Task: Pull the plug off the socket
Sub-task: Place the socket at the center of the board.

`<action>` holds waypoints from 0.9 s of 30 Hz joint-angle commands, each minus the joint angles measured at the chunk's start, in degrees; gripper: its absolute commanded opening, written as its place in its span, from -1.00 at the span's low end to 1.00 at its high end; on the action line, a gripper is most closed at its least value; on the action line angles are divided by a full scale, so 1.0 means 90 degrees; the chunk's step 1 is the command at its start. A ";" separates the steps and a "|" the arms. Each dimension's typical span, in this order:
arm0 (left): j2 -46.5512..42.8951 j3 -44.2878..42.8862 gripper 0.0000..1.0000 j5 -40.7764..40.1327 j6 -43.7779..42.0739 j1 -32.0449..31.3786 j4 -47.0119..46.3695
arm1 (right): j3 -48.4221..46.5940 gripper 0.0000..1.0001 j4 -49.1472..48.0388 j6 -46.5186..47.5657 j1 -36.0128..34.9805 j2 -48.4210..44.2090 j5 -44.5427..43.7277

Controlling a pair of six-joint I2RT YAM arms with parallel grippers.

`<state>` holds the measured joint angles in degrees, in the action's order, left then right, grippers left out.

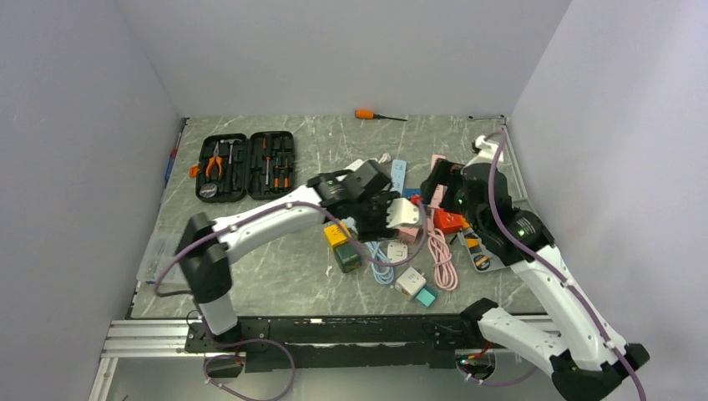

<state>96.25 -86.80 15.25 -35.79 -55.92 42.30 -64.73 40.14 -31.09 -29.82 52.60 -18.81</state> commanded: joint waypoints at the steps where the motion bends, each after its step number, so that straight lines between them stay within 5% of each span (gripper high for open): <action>1: 0.1016 -0.1073 -1.00 -0.0019 0.0716 -0.0350 -0.0756 | 0.0330 0.99 0.0552 -0.0277 0.0016 -0.0511 -0.0277; 11: 0.2851 -0.2210 -0.90 0.0085 0.1086 -0.0901 -0.1216 | 0.0503 0.99 0.1237 -0.0808 0.0013 -0.1104 -0.0924; 24: 0.3540 -0.1966 -0.30 -0.0371 0.1379 -0.1160 -0.1897 | 0.0343 0.99 0.1735 -0.1075 0.0025 -0.0881 -0.1844; 26: 0.3637 -0.2008 0.03 -0.0451 0.1384 -0.1160 -0.1842 | 0.0364 0.99 0.1691 -0.1060 0.0022 -0.0890 -0.1845; 27: 0.3653 -0.2031 0.36 -0.0433 0.1380 -0.1160 -0.1777 | 0.0372 0.99 0.1665 -0.1053 0.0021 -0.0885 -0.1841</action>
<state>125.80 -102.85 15.27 -24.36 -63.48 25.65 -59.51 62.96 -37.63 -27.81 44.53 -40.60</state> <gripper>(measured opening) 0.635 0.994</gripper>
